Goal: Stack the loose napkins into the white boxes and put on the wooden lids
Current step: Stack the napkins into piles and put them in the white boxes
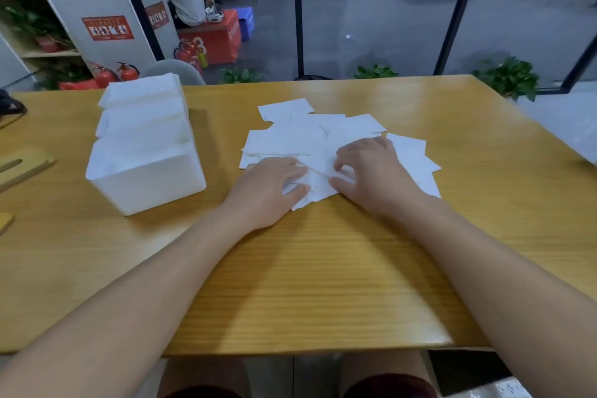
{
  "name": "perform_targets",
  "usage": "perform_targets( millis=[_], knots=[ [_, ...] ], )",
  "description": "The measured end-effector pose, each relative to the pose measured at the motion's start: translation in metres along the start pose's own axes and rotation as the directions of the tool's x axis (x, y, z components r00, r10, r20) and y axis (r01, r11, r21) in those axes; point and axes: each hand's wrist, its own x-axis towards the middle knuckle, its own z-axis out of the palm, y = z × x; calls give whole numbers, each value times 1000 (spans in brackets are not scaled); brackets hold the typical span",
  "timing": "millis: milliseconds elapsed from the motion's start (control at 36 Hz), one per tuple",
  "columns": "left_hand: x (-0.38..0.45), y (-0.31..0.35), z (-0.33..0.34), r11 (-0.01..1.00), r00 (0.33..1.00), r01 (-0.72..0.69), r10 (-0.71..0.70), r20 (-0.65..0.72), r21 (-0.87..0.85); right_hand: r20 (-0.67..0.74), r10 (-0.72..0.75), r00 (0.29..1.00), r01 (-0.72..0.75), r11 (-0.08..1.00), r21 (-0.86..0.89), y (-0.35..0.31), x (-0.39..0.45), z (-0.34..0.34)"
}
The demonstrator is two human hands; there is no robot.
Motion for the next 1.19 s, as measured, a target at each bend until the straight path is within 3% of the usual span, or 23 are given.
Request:
perform_targets(
  millis=[167,250,333,472,583,667,750,833,889,1000,1083,1194],
  knots=[
    [14,-12,-7,999,1000,26,-26,-13,-44,-19,-16,1000,16,1000,17,-3,16,4],
    [18,-14,-6,989,992,37,-54,-116,-145,-64,34,997,-28,995,95,-3,14,4],
    [20,-10,1,971,965,66,-120,-234,-229,-20,43,999,-39,983,180,-5,11,-1],
    [24,-6,7,980,972,-90,48,-229,-179,79,17,997,-47,917,395,-7,-1,-18],
    [22,-6,4,949,958,-168,94,-271,-266,22,22,1000,-30,882,471,-4,-7,-31],
    [15,-2,-5,896,969,-156,58,-240,-416,-7,20,1000,-13,854,520,-5,-6,-34],
    [2,3,-16,807,989,-123,53,-138,-578,-6,53,999,-36,754,656,-8,-5,-40],
    [-11,5,-26,722,998,-53,59,-15,-689,127,88,988,-153,684,714,-8,-6,-45],
    [-15,2,-33,745,997,-2,52,55,-667,226,69,972,-202,736,646,-5,-6,-42],
    [-21,1,-42,900,981,9,77,180,-436,333,-1,943,-190,820,540,-4,-9,-34],
    [-24,1,-43,916,959,29,88,271,-400,372,-46,927,-143,873,466,-3,-12,-28],
    [-18,-8,-39,933,974,8,74,213,-361,313,-43,949,-96,904,416,-3,-13,-26]
  ],
)
